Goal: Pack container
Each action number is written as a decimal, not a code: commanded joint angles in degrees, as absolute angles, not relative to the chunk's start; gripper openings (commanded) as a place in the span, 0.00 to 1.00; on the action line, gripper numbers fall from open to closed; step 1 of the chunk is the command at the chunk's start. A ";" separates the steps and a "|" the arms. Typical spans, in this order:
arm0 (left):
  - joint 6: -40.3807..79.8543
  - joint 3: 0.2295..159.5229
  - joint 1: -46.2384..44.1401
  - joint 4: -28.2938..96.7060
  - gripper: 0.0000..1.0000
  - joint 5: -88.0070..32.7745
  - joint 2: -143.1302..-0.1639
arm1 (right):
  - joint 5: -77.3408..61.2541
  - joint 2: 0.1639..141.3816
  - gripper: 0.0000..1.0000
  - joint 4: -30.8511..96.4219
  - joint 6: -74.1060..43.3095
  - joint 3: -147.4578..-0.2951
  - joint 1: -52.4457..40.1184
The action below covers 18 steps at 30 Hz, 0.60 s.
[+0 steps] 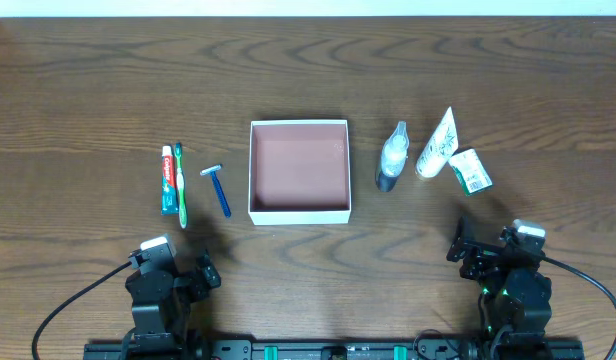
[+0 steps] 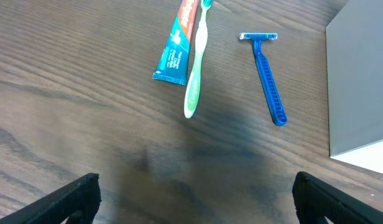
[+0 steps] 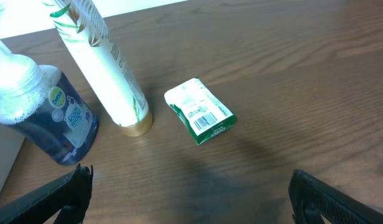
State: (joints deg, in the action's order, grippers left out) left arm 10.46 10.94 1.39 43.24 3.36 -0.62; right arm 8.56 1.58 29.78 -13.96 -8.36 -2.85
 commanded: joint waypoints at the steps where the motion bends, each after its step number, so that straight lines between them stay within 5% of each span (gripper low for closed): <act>1: 10.09 10.07 1.15 43.57 0.98 3.16 -0.21 | 8.56 1.17 0.99 29.80 -13.19 -8.19 -2.42; 18: 17.61 10.07 1.15 37.82 0.98 0.21 -0.21 | 8.56 1.17 0.99 29.80 -13.19 -8.19 -2.42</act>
